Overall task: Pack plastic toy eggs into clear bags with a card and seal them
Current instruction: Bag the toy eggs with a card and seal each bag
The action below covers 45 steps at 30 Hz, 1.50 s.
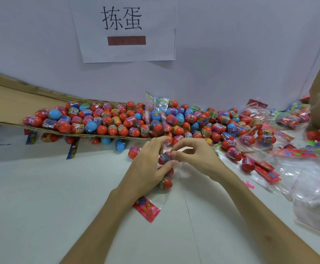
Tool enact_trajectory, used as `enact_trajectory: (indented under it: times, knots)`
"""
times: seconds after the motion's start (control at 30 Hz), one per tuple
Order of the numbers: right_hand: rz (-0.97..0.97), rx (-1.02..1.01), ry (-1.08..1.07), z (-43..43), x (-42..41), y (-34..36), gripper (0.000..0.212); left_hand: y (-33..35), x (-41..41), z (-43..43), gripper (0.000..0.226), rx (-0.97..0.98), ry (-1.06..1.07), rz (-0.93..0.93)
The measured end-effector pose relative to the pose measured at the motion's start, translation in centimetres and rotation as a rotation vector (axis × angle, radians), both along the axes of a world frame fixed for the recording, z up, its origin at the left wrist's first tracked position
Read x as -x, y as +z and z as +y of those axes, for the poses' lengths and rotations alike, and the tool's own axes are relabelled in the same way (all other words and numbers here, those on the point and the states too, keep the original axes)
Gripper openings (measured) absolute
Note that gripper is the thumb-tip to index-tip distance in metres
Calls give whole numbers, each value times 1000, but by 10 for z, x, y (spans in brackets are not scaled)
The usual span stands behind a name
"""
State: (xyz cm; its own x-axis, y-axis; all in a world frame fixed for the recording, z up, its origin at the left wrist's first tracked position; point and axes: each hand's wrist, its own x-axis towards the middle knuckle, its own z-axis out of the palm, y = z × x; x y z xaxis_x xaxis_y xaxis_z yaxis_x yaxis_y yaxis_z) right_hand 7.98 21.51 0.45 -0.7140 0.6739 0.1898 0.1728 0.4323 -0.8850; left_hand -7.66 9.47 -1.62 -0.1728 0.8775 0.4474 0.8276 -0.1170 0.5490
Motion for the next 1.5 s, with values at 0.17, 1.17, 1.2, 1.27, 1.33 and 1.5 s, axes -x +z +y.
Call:
enact_trajectory:
  times: [0.17,1.17,1.2,1.27,1.33,1.5]
  knots:
    - [-107,48,96,-7,2,2,28,-1,3,0,54,-31,-27,-1]
    - [53,-413,-92,-15,1,10,14,6,9,6,24,120,-4,-677]
    - [38,-430,-101,-13,1,10,14,7,9,6,22,99,10,-713]
    - [2,-460,-97,-12,0,9,17,7,8,6,22,54,41,-709]
    - [-16,-496,-100,-11,0,8,19,8,7,6,20,32,66,-665]
    - [-47,-496,-70,-12,-2,8,22,7,4,4,16,5,84,-648]
